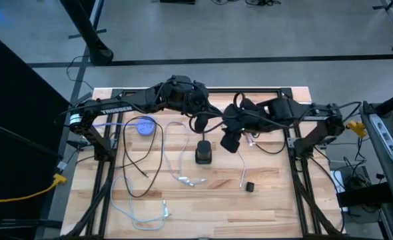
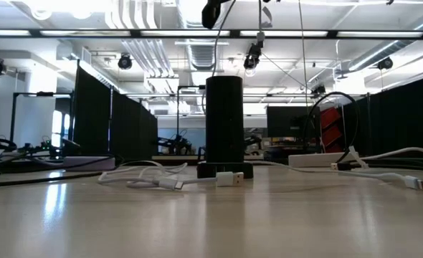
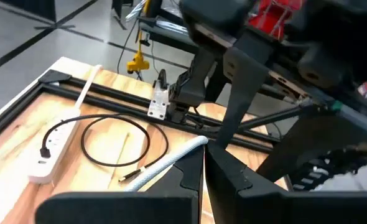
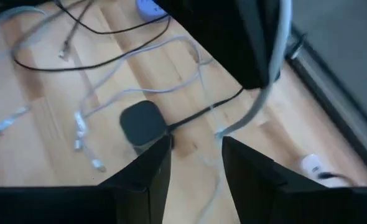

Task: Insert USB
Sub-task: Insert the white charger cable into the white outlet extension

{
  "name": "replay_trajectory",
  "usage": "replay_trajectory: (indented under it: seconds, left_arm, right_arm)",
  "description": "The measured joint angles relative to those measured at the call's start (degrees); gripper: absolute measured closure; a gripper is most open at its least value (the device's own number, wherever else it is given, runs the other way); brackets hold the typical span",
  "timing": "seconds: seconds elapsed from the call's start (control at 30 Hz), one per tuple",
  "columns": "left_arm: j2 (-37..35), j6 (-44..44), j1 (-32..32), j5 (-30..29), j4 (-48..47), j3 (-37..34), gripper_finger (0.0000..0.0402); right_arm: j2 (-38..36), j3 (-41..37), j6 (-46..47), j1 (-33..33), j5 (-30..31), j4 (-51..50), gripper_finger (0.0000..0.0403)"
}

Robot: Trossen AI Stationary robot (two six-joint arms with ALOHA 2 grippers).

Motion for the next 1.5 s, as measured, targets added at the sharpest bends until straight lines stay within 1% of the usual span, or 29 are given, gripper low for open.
replay_trajectory:
  seconds: [0.1,0.2,0.3,0.4,0.5,0.67,0.9,1.07,1.3,1.5]
  left_arm:
    - [0.02,-1.69,0.0,0.01,0.01,0.0,0.0401]
    - [0.02,-3.57,0.0,0.42,0.05,0.0,0.0401]
    - [0.02,-5.72,0.0,1.13,0.13,-0.02,0.0401]
    - [0.02,-7.29,0.0,2.28,0.25,-0.02,0.0401]
    - [0.04,-8.15,0.0,2.69,0.24,-0.07,0.0401]
    - [0.04,-9.07,0.02,2.9,-0.03,-0.07,0.0401]
    - [0.04,-9.81,-0.15,3.64,-0.08,-0.11,0.0401]
    - [-0.04,-10.83,-0.31,4.01,-0.43,-0.13,0.0401]
    - [-0.13,-11.13,-0.52,4.18,-0.65,-0.15,0.0401]
    - [-0.91,-10.79,-0.7,4.17,-0.88,-0.15,0.0401]
  right_arm:
    - [1.54,1.34,-0.4,-0.63,0.26,-0.28,0.0285]
    - [2.16,1.41,2.3,-1.91,0.15,-1.16,0.0285]
    - [2.72,1.45,6.47,-3.74,-3.26,-4.05,0.028]
    - [3.47,1.34,8.38,-4.95,-7.31,-5.06,0.0273]
    - [3.78,1.34,8.22,-5.48,-7.83,-5.01,0.0268]
    - [3.61,1.36,9.51,-5.67,-7.86,-4.92,0.0271]
    - [4.34,1.95,11.66,-5.69,-7.86,-6.88,0.0299]
    - [6.77,1.89,10.9,-5.67,-6.65,-7.59,0.0309]
    - [7.02,1.89,9.51,-5.65,-3.96,-7.46,0.0305]
    - [6.99,1.69,7.91,-5.38,-3.57,-7.37,0.0318]
